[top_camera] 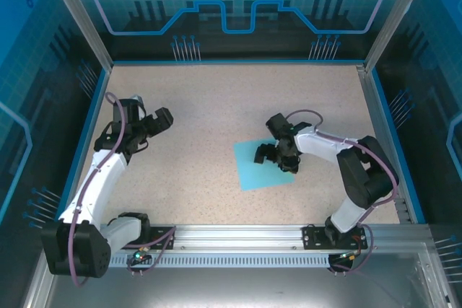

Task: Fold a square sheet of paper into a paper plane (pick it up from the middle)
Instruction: Move the square sheet of paper to the center of the table, then fold the square sheet of paper in half at the center of the table.

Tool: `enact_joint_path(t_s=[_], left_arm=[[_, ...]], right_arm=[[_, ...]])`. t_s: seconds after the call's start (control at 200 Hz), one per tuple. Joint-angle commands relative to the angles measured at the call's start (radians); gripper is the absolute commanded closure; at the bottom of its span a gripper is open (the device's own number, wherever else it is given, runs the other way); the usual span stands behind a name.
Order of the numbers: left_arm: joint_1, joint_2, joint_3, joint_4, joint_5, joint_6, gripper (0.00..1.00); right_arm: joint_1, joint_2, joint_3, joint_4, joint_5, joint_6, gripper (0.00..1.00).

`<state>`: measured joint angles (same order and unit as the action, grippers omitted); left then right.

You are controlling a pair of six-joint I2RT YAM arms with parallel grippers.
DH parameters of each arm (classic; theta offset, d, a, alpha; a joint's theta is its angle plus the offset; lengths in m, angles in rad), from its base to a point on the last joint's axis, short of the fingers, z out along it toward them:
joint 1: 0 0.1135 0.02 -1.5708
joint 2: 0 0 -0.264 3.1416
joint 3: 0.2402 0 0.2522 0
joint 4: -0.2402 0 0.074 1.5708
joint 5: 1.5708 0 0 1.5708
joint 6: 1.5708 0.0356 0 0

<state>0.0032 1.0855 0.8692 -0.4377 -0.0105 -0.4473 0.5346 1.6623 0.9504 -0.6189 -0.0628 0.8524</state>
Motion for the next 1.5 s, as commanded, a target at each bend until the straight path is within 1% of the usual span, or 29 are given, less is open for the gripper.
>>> enact_joint_path(t_s=[0.0, 0.085, 0.15, 0.28, 0.405, 0.605, 1.025, 1.351, 1.496], left_arm=[[-0.006, -0.002, 0.057, -0.065, -0.003, -0.019, 0.02], [-0.006, -0.012, 0.052, -0.064, -0.005, -0.02, 0.01], [-0.006, -0.019, 0.047, -0.068, -0.012, -0.017, 0.01], [-0.006, -0.017, 0.047, -0.078, -0.014, -0.009, 0.02], [-0.006, -0.005, 0.047, -0.073, -0.003, -0.013, 0.02], [-0.006, 0.002, 0.053, -0.078, -0.002, -0.009, 0.02], [-0.006, 0.02, 0.053, -0.066, 0.005, -0.017, 0.01], [-0.006, 0.029, 0.051, -0.061, 0.011, -0.022, 0.02], [-0.006, 0.029, 0.05, -0.063, 0.012, -0.021, 0.01]], right_arm=[[0.033, -0.018, 0.048, -0.125, -0.002, 0.026, 0.01], [0.04, -0.03, 0.151, -0.219, 0.129, -0.042, 0.0], [0.047, -0.018, 0.2, -0.244, 0.169, -0.112, 0.01], [0.062, 0.047, 0.271, -0.277, 0.191, -0.208, 0.01], [0.07, 0.116, 0.345, -0.302, 0.196, -0.221, 0.01], [0.114, 0.225, 0.426, -0.322, 0.195, -0.225, 0.01], [0.146, 0.355, 0.456, -0.329, 0.175, -0.231, 0.01], [0.142, 0.456, 0.407, -0.304, 0.157, -0.213, 0.01], [0.126, 0.468, 0.369, -0.264, 0.126, -0.205, 0.04]])
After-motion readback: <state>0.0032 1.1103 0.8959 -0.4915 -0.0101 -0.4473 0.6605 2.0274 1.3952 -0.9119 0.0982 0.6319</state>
